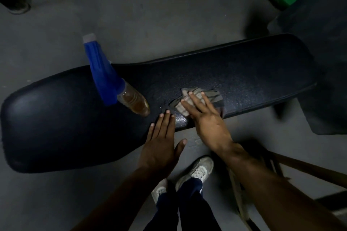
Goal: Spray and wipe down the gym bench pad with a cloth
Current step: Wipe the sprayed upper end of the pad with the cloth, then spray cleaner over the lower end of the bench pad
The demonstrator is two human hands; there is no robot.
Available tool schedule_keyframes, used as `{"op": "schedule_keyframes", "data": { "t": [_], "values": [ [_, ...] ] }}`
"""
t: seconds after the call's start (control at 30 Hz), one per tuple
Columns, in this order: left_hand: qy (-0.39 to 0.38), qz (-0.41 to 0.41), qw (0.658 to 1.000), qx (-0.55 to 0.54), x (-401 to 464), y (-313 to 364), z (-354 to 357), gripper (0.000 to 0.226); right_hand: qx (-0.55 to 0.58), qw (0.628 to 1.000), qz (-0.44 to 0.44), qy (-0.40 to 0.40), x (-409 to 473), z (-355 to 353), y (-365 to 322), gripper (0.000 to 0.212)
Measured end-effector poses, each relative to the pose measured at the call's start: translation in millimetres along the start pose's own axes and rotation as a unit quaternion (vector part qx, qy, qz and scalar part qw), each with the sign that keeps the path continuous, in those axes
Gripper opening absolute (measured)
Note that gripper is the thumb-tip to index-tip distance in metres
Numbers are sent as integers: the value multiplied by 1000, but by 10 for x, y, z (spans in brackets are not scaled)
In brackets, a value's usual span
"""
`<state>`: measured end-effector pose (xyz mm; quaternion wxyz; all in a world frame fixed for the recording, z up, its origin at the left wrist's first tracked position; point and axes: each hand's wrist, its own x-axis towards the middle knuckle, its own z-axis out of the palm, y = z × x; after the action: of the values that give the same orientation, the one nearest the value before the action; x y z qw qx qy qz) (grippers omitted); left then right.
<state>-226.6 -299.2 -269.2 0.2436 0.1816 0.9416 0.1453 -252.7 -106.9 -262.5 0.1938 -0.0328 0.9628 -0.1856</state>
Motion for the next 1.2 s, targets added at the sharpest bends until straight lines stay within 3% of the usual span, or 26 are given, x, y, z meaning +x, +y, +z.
{"op": "schedule_keyframes", "data": {
  "t": [0.17,0.27,0.37,0.47,0.7,0.87,1.2],
  "values": [
    [-5,18,1000,-3,-136,-63,27,93,-49,993,-73,-82,-247,-83,16,85],
    [6,34,999,-12,-195,-111,10,89,-70,990,-85,-87,-316,-252,260,87],
    [-1,37,999,-9,-213,-127,-45,91,-41,999,-34,-8,-205,-371,608,83],
    [-2,40,999,0,-243,-117,-95,87,-16,996,30,81,-48,-533,801,54],
    [2,36,999,2,-373,-193,-126,87,42,981,159,104,93,-588,534,54],
    [6,18,1000,-8,-498,-344,-211,89,230,958,75,153,-111,-629,-267,59],
    [28,-52,998,-11,-791,-720,-415,90,466,880,-67,63,-39,-976,-1330,98]
  ]
}}
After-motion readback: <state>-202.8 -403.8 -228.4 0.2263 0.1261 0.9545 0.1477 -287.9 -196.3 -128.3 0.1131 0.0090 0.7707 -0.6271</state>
